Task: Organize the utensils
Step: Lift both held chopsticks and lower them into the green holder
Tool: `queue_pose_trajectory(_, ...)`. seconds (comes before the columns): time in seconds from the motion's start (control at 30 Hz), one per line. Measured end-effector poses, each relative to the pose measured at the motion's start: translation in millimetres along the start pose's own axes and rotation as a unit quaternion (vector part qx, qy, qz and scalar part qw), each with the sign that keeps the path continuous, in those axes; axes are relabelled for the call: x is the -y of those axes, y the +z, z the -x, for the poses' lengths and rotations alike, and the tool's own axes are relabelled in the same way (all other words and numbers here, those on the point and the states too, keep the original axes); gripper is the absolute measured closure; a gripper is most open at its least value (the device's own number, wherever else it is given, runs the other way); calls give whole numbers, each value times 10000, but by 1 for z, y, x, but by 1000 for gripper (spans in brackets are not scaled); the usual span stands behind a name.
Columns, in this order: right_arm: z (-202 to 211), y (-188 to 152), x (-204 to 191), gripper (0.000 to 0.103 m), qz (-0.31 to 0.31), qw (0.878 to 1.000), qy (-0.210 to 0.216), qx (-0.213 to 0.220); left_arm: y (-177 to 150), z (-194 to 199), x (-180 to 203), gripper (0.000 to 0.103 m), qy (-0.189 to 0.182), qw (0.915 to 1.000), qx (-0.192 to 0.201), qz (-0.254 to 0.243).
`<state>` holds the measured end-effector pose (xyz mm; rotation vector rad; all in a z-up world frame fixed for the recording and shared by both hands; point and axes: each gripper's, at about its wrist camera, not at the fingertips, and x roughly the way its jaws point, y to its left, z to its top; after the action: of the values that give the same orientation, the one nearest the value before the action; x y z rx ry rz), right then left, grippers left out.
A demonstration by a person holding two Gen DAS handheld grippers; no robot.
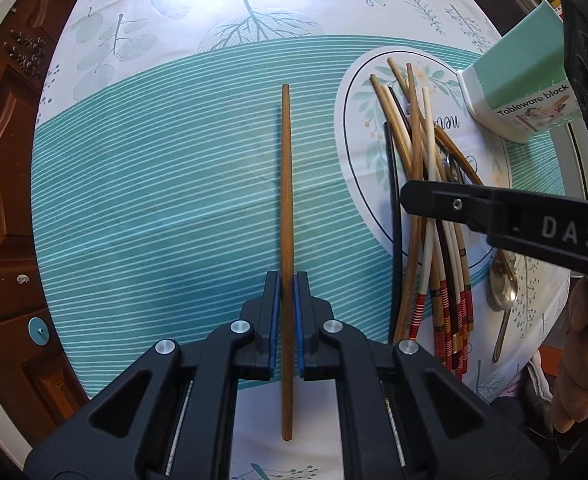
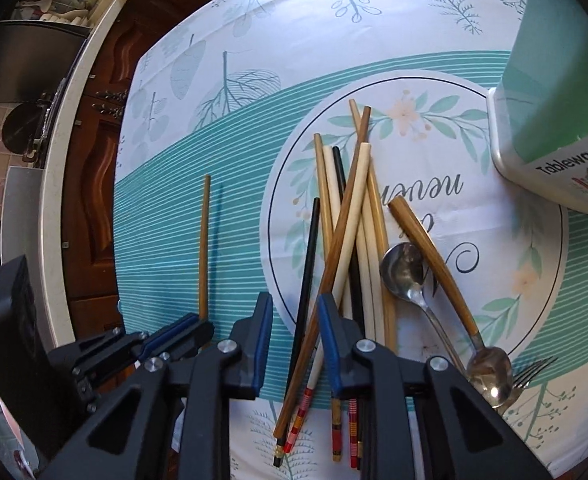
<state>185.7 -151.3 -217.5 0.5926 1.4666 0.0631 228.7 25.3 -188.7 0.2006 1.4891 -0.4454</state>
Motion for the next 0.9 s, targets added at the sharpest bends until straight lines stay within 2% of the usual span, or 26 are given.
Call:
queue_pose_trajectory(0.3, -5, 6, -3, 83, -83, 9987, -484, 97, 0, 2, -6, 99, -92, 10000, 24, 22)
queue_pose_trajectory(0.47, -9, 10, -6, 93, -127, 9970, -748, 123, -10, -4, -4, 99, -95, 9999, 38, 18)
queue_pose_trajectory(0.6, -9, 10, -8, 95, -123, 9959, -879, 150, -15, -2, -6, 99, -100, 9999, 49, 10)
queue_pose_trajectory(0.7, -8, 10, -7, 96, -152, 9962, -830, 200, -15, 1, -4, 99, -108, 9999, 89, 15)
queue_pose_trajectory(0.9, 7, 3, 2, 96, -97, 9983, -462, 345, -17, 18, 1, 99, -135, 9995, 276, 12)
